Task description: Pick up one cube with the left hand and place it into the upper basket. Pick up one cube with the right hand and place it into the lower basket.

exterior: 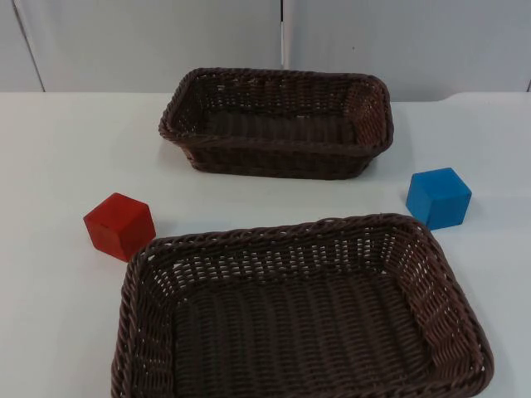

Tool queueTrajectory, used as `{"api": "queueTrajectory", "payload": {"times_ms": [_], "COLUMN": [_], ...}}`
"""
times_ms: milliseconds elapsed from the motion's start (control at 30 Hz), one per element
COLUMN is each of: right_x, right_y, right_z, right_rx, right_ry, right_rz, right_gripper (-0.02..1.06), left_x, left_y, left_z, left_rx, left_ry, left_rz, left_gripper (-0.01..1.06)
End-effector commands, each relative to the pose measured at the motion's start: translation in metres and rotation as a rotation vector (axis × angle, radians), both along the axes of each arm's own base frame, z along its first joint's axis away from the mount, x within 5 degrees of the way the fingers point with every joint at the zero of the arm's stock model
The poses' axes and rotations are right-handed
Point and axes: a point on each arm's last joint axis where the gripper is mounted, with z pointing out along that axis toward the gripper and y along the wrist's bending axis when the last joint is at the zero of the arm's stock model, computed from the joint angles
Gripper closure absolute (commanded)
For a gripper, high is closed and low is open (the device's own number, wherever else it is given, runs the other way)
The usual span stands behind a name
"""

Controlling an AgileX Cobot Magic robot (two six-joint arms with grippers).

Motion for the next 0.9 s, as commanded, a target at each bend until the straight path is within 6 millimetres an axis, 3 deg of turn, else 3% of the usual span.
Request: {"api": "queueTrajectory", "payload": {"times_ms": [0, 533, 867], "right_x": [0.0, 0.0, 0.0], "right_y": [0.0, 0.0, 0.0], "right_z": [-0.002, -0.002, -0.002], "right_rx": [-0.012, -0.012, -0.012], "right_ry": [-0.002, -0.002, -0.002], "right_rz": [-0.001, -0.001, -0.001], "right_gripper": [-0.01, -0.01, -0.01], "left_x": [0.0, 0.0, 0.013], "left_y": [0.0, 0.0, 0.0], "left_z": [-0.002, -0.002, 0.001], "left_rx": [-0.002, -0.002, -0.002], "left_ry": [0.006, 0.006, 0.076], "left_rz": [-0.002, -0.002, -0.002], "left_gripper": [0.0, 0.0, 0.0]}}
